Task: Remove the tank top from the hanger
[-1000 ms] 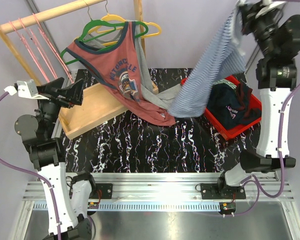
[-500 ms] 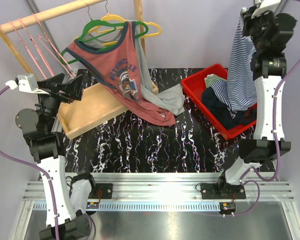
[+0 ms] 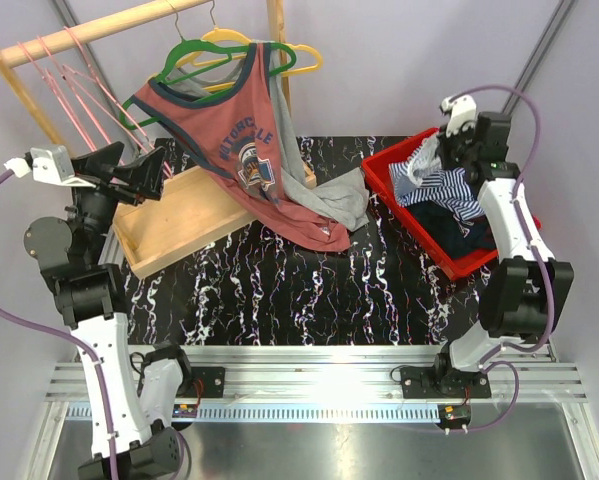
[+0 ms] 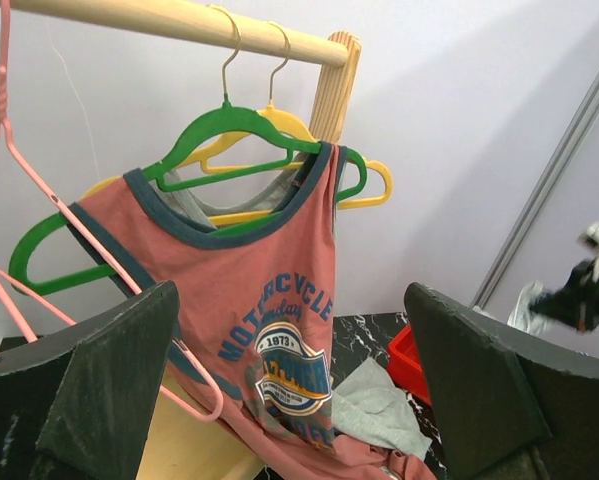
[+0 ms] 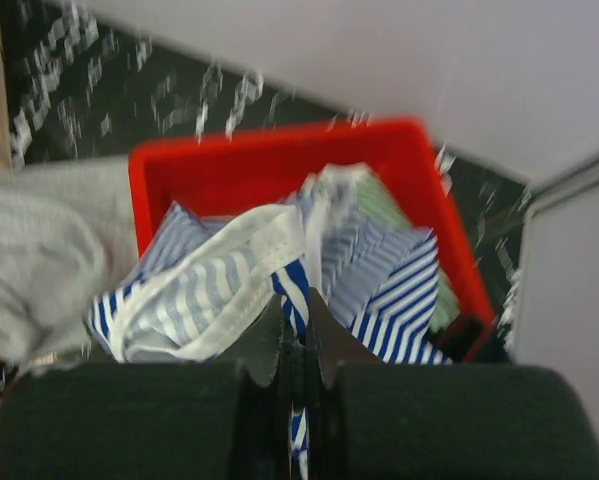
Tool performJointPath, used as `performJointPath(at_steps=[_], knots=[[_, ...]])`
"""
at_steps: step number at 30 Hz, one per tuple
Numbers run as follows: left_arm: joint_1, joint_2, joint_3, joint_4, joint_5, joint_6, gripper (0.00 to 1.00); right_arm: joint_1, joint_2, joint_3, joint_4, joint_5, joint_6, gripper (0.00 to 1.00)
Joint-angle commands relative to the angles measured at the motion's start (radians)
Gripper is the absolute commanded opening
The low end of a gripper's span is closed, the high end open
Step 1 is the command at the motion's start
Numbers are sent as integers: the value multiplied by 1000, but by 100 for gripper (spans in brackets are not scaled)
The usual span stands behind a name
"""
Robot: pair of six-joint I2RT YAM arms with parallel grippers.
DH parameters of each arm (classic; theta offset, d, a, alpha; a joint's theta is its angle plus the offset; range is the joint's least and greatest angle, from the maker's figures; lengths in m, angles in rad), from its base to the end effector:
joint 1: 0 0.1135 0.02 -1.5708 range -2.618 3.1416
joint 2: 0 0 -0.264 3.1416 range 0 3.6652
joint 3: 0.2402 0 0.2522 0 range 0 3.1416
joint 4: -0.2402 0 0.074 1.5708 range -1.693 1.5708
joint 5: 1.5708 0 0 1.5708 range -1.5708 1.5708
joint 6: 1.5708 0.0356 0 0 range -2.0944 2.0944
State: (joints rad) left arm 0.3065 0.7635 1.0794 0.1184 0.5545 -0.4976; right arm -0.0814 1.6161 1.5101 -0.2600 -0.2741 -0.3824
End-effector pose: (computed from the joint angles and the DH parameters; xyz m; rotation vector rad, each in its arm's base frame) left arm 0.1373 0.0238 0.4730 0.0210 1.2185 -0.4817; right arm 0.3825 -0.0215 0.3722 -0.4665 1.8653 -0.0456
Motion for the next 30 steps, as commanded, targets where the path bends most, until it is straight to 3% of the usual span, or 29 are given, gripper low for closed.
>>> performJointPath(at_steps=[1, 9, 11, 12, 14, 15, 18, 19, 22, 30], knots=[[-6, 16, 51, 23, 21, 27, 99, -23, -24, -91, -15, -17, -62, 0], [-20, 51, 62, 41, 38, 7, 99, -69, 137, -171, -119, -25, -104, 0], [-20, 65, 63, 56, 45, -13, 99, -72, 171, -150, -146, -27, -127, 4], [-21, 69, 65, 61, 47, -18, 99, -73, 195, -143, -163, -28, -131, 15], [-24, 88, 71, 61, 61, -28, 99, -78, 215, -122, -176, -31, -133, 27], [-27, 92, 86, 53, 62, -29, 99, -81, 223, -111, -192, -37, -131, 39], [-40, 111, 125, 14, 58, -15, 99, -98, 212, -76, -203, -59, -119, 59], [-40, 115, 134, 6, 47, -10, 99, -103, 206, -65, -208, -68, -118, 71], [-55, 131, 169, -31, 35, -6, 99, -123, 186, 7, -251, -97, -127, 89], [-107, 160, 228, -75, 19, 33, 99, -133, 76, 113, -395, -256, -279, 100]])
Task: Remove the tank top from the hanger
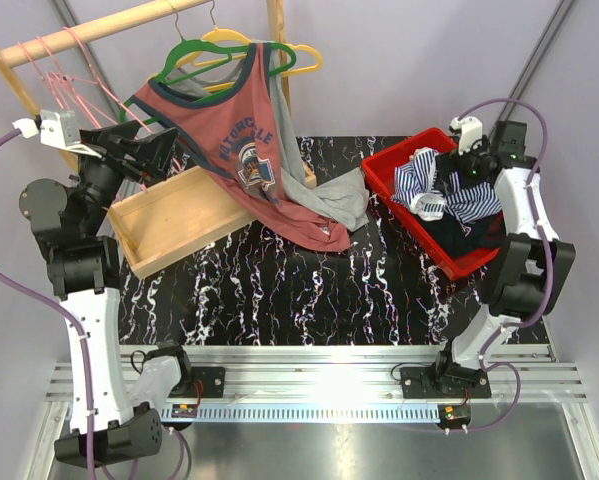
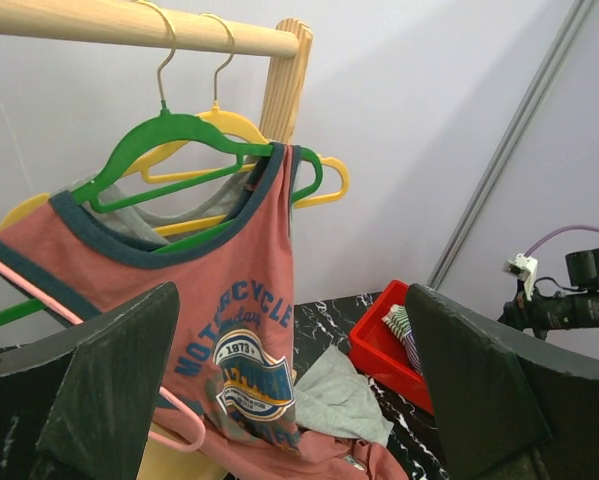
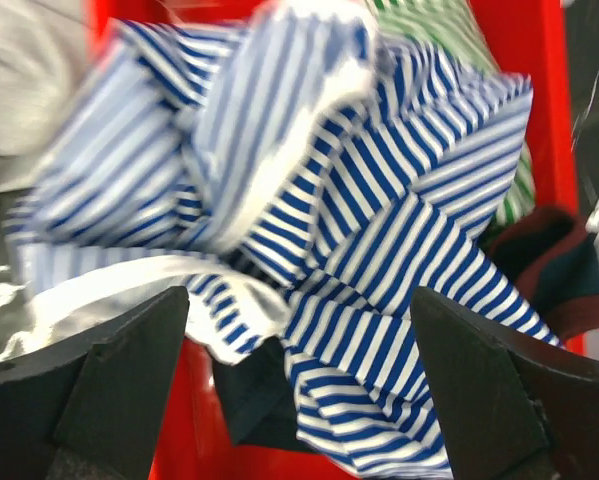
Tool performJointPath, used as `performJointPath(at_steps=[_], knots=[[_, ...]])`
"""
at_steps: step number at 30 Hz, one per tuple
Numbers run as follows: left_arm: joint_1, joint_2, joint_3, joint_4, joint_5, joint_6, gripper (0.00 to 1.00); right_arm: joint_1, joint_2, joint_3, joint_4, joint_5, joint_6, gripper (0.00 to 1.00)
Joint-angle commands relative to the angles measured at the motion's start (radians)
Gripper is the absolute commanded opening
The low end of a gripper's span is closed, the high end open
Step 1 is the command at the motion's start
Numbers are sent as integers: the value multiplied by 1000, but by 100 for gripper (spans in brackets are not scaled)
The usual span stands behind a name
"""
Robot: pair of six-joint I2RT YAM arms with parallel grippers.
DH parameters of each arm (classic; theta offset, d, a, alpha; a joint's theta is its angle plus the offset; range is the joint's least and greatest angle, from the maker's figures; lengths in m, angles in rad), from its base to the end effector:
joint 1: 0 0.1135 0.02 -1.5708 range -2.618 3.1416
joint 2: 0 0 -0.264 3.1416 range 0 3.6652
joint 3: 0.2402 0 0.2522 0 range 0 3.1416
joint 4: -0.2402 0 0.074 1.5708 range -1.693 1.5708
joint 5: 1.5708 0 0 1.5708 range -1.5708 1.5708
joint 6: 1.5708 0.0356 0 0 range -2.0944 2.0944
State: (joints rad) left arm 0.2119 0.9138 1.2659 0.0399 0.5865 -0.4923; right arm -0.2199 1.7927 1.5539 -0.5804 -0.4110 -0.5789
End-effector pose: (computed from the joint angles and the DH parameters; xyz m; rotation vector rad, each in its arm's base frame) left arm 0.1643 0.0152 0.5029 0.0913 1.2652 -0.5873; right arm 0.3965 -0.0741 0.2935 -0.5964 2.2279 0.0887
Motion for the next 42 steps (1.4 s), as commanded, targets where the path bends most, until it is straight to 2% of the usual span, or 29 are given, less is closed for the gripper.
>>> performJointPath(at_steps=[1, 3, 4, 5, 7, 9, 10, 11, 13, 19, 20, 24, 28, 29, 33, 37, 38, 41, 42], knots=[[-16, 11, 43, 3, -14, 26, 99, 5, -110, 87, -87, -156, -87, 100], [-23, 14, 41, 5, -14, 20, 99, 7, -118, 116, -166, -268, -113, 100], [-26, 16, 41, 11, -13, 12, 99, 8, -107, 156, -205, -429, -117, 99], [-29, 19, 40, 12, -13, 8, 99, 11, -66, 181, -246, -513, -113, 98], [-32, 23, 41, 15, -5, 0, 99, 31, -4, 230, -340, -679, -55, 84], [-34, 36, 56, 3, 7, -3, 99, 63, 88, 270, -325, -725, 89, 62], [-34, 39, 65, -24, 13, 0, 99, 68, 108, 241, -284, -718, 159, 43], [-37, 40, 70, -34, 15, 3, 99, 73, 118, 213, -233, -704, 280, 39], [-36, 42, 84, -60, 16, 4, 99, 71, 135, 160, -119, -645, 346, 35], [-35, 50, 110, -90, 33, -43, 98, 67, 283, 225, -138, -404, 402, 25], [-36, 51, 115, -89, 32, -55, 98, 62, 298, 233, -131, -376, 424, 20], [-49, 74, 148, -101, 15, -95, 97, 40, 365, 253, -107, -218, 458, 17], [-130, 134, 249, -204, -68, -49, 96, 36, 410, 264, -107, -137, 438, 17], [-182, 164, 274, -230, -88, -32, 96, 36, 415, 261, -105, -132, 424, 17], [-272, 244, 401, -334, -204, 9, 95, 34, 377, 252, -90, -169, 364, 26], [-313, 312, 475, -409, -390, -20, 92, 33, 284, 302, -154, -281, 243, 52], [-325, 325, 493, -422, -424, -31, 92, 33, 251, 320, -183, -311, 172, 66], [-339, 396, 569, -472, -546, -93, 91, 33, 186, 357, -257, -387, 85, 81], [-342, 416, 587, -475, -566, -113, 91, 33, 171, 362, -278, -417, 64, 82]])
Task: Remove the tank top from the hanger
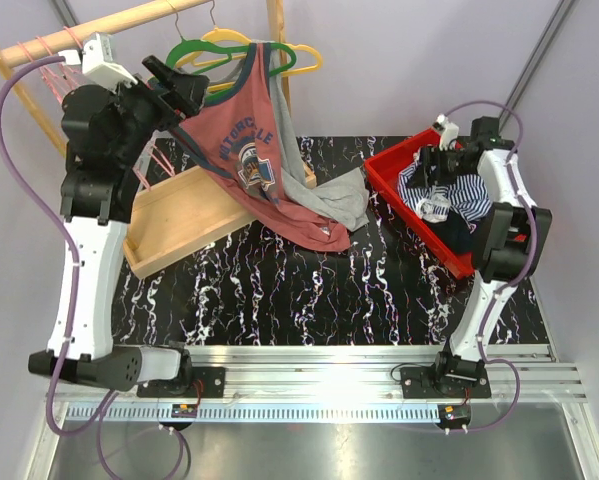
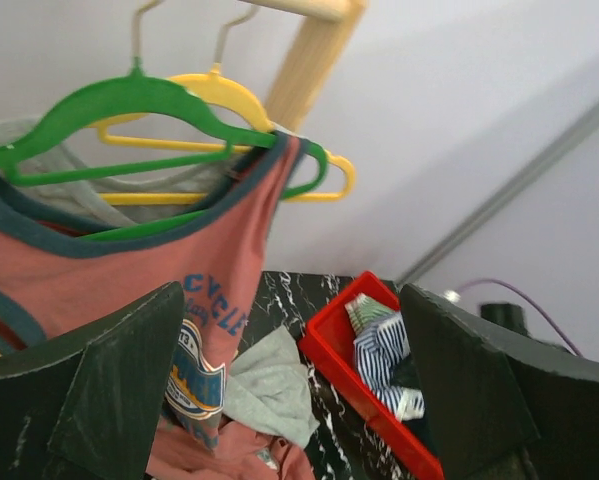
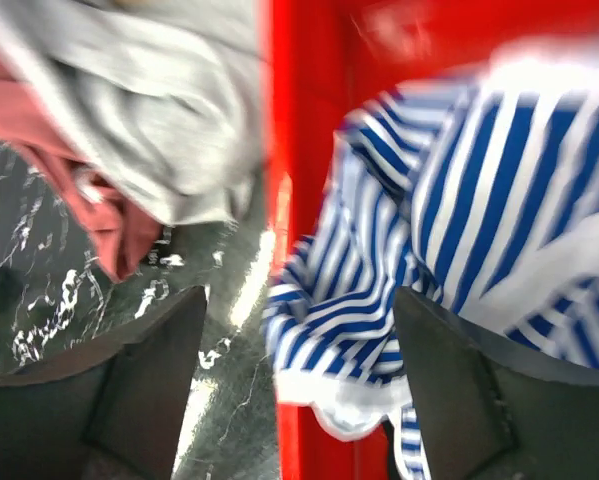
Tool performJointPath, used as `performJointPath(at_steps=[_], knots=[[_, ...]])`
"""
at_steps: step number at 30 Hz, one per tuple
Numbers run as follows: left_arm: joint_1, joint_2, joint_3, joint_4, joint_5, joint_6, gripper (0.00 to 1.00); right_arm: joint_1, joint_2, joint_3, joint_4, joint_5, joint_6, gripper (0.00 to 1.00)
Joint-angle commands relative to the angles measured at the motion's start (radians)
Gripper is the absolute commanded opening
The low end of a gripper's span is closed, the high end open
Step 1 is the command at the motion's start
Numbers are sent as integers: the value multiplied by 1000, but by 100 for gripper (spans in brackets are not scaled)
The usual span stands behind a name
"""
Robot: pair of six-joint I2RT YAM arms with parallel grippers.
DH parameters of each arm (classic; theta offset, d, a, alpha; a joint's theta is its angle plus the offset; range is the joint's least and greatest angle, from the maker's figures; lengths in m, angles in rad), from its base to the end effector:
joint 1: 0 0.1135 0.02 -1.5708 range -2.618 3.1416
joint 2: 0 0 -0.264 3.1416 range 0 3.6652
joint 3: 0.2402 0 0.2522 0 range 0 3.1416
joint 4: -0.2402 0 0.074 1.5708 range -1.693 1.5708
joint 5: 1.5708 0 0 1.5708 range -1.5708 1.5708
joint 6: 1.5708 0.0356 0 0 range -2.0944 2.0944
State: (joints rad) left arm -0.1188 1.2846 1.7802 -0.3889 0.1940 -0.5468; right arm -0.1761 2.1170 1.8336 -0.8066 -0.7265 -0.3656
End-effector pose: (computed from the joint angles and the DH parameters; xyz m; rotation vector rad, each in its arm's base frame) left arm 0.2382 -0.0353 0.5476 -0.1592 1.4946 -0.6807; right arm 0.4527 -0.0565 0.2390 -0.4500 2.3699 0.7221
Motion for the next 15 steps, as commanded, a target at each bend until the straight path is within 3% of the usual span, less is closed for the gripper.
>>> performJointPath(at_steps=[1, 6, 11, 14, 15], knots=[[-16, 64, 90, -48, -189, -96, 91, -10, -167, 82, -60, -115, -171, 84], [-30, 170, 162, -25, -238, -194, 91, -3, -233, 93, -75, -246, -211, 87], [-30, 173, 156, 70, -128, -130, 92, 76, -252, 228, -207, -470, -564, 95], [-31, 101, 89, 94, -30, -23, 93, 134, -217, 332, -50, -527, -448, 97], [-30, 70, 55, 105, -10, 7, 94, 170, -201, 352, 125, -545, -368, 97]])
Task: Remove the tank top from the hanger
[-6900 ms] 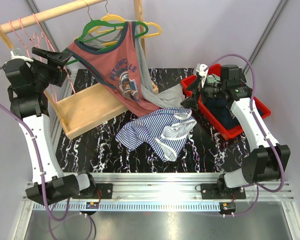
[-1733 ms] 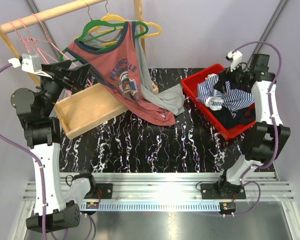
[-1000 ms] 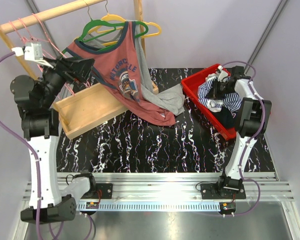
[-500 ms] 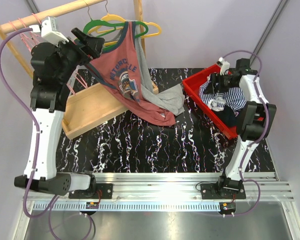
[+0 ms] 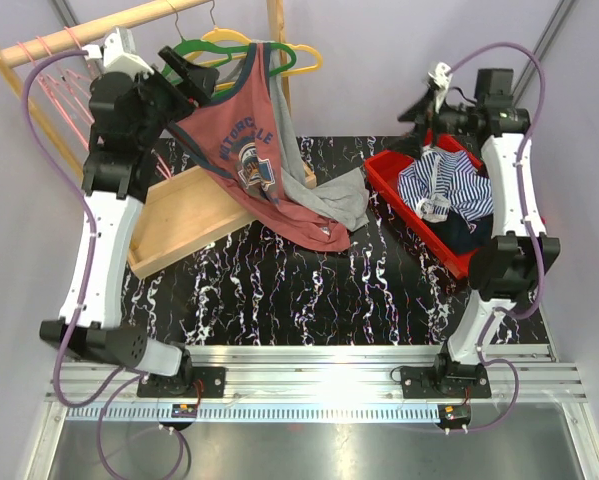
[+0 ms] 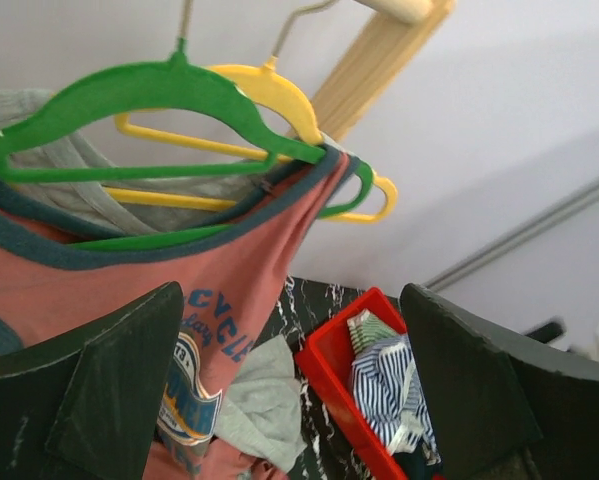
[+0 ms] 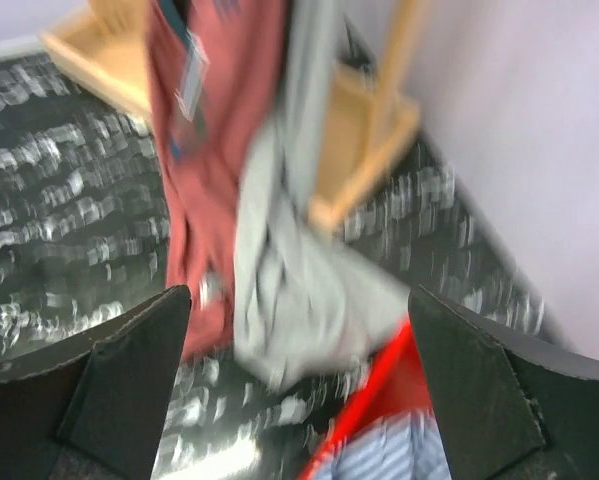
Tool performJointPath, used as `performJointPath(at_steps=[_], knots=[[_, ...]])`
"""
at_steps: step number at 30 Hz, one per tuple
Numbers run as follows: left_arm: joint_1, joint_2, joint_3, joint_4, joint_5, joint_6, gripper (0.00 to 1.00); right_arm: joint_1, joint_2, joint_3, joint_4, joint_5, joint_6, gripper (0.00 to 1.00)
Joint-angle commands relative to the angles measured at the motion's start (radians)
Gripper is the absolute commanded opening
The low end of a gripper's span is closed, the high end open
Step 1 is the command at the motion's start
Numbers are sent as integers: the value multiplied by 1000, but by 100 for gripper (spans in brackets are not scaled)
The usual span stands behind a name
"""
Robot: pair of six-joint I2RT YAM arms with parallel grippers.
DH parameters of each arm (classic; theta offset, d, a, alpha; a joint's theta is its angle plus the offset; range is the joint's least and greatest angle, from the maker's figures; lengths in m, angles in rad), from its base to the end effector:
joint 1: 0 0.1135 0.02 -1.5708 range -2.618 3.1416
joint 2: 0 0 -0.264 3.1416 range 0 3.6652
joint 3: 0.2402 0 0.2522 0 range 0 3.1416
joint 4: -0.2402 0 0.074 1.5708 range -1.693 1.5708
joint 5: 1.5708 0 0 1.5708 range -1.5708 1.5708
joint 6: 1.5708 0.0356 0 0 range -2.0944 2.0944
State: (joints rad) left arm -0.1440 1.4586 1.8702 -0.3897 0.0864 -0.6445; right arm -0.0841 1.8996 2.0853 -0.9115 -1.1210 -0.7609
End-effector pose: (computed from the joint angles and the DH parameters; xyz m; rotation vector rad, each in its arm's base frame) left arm 0.2968 -0.0461 0.5312 -0.3254 1.5566 -0.6872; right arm 0.4031 -0.0018 0.4082 -1.1099 1.5766 0.7202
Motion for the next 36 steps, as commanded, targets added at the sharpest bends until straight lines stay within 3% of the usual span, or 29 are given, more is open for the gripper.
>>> performJointPath(at_steps=[1, 6, 7, 10, 12, 18, 29, 36], knots=[[-5, -178, -122, 142, 139, 152, 94, 79, 35, 142, 322, -160, 186, 98], [-5, -423, -376, 229, 194, 229, 97, 191, 214, 272, 1012, -171, 690, 97], [-5, -488, -405, 227, 194, 238, 97, 219, 255, 367, 1070, -166, 836, 97], [-5, -589, -506, 194, 164, 256, 98, 273, 415, 598, 1134, -99, 968, 95], [-5, -676, -568, 173, 142, 264, 99, 297, 472, 639, 1145, -30, 973, 94], [-5, -826, -631, 81, 72, 290, 99, 377, 441, 518, 1161, 105, 816, 94], [-5, -865, -620, -8, 39, 309, 99, 432, 512, 582, 1123, 308, 767, 87], [-5, -870, -623, -11, 29, 301, 99, 434, 527, 568, 1108, 340, 716, 85]])
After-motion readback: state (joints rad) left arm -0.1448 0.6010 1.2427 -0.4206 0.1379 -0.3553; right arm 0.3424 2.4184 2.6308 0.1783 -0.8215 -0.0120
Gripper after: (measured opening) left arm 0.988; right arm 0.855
